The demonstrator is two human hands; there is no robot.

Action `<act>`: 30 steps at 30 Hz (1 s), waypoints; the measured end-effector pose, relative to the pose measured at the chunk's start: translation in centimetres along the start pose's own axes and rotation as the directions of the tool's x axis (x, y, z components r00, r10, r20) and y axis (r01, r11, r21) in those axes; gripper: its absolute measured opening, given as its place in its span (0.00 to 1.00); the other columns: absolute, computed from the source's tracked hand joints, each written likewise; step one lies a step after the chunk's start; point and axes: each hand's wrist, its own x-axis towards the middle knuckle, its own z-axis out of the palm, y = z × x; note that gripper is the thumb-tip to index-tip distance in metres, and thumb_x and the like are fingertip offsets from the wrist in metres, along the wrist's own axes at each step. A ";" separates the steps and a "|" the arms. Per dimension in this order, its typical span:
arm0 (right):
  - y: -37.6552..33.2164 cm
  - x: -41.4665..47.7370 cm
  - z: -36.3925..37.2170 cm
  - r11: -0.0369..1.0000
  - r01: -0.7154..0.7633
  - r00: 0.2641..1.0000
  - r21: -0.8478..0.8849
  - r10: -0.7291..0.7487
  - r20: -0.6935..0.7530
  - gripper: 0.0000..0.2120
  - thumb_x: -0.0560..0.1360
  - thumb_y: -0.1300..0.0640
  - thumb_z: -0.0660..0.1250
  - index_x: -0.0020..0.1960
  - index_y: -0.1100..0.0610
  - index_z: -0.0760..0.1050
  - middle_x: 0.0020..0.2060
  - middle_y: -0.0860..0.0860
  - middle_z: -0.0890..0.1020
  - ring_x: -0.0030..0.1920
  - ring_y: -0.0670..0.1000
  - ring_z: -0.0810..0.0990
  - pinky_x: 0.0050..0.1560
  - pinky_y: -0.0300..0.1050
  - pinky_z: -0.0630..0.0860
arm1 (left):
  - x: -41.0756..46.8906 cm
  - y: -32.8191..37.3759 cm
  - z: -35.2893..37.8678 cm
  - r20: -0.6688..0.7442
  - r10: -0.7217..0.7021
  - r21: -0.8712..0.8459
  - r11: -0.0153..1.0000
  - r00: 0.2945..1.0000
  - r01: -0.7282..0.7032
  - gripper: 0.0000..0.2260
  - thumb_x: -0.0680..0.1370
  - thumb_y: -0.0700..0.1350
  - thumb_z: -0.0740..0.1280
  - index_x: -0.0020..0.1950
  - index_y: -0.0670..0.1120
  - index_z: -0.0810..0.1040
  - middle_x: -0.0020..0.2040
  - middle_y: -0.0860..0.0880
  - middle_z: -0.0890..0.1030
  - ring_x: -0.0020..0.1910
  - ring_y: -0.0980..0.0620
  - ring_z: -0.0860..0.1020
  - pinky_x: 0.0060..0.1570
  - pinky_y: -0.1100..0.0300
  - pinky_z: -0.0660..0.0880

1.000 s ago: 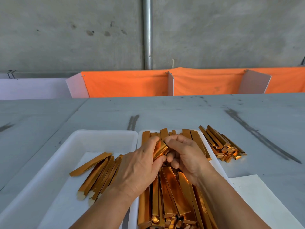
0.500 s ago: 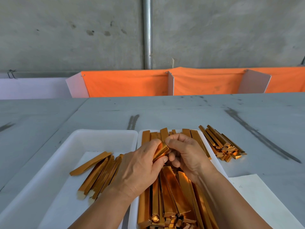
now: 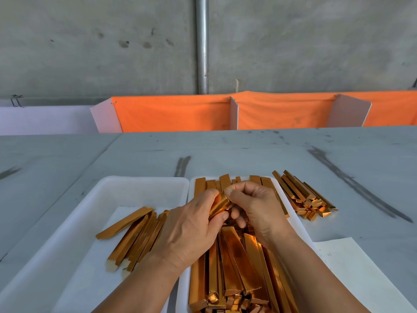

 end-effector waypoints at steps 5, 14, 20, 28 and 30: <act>-0.1 0.0 -0.1 1.000 -0.016 1.000 0.007 0.016 0.026 0.05 0.78 0.60 0.68 0.46 0.59 0.82 0.27 0.57 0.78 0.22 0.51 0.71 0.25 0.40 0.71 | 0.0 -0.1 0.0 0.001 -0.005 -0.013 1.000 1.000 0.005 0.16 0.78 0.62 0.57 0.62 0.58 0.63 0.45 0.61 0.72 0.37 0.60 0.75 0.33 0.75 0.65; -0.4 0.1 0.0 0.987 -0.121 0.992 0.110 0.118 0.036 0.04 0.77 0.64 0.68 0.45 0.60 0.81 0.27 0.57 0.78 0.20 0.50 0.71 0.22 0.39 0.71 | -0.1 -0.1 -0.1 -0.016 0.023 -0.018 1.000 1.000 -0.024 0.17 0.78 0.63 0.56 0.63 0.57 0.64 0.44 0.60 0.75 0.35 0.61 0.73 0.32 0.74 0.67; -0.6 0.0 0.0 0.982 -0.132 0.991 0.133 0.126 0.052 0.03 0.77 0.64 0.68 0.46 0.62 0.80 0.26 0.57 0.78 0.20 0.49 0.72 0.22 0.38 0.72 | -0.1 -0.1 -0.1 -0.024 0.029 -0.046 0.998 0.999 -0.030 0.17 0.78 0.64 0.55 0.62 0.58 0.64 0.43 0.62 0.72 0.35 0.61 0.74 0.32 0.75 0.65; -0.6 -0.2 0.1 0.991 -0.099 0.994 0.092 0.095 0.046 0.02 0.77 0.63 0.70 0.48 0.62 0.81 0.28 0.58 0.80 0.21 0.50 0.74 0.24 0.38 0.73 | -0.1 0.0 -0.1 -0.030 0.020 -0.022 1.000 0.999 -0.020 0.17 0.78 0.63 0.55 0.62 0.57 0.64 0.44 0.62 0.71 0.36 0.61 0.74 0.33 0.76 0.66; -0.6 -0.4 0.2 0.996 -0.059 0.998 0.065 0.057 0.035 0.03 0.76 0.62 0.70 0.46 0.61 0.82 0.28 0.58 0.80 0.22 0.50 0.74 0.25 0.39 0.74 | 0.0 0.0 -0.1 -0.030 0.014 -0.016 1.000 0.999 -0.015 0.17 0.78 0.63 0.55 0.62 0.57 0.64 0.44 0.62 0.71 0.36 0.61 0.74 0.32 0.76 0.66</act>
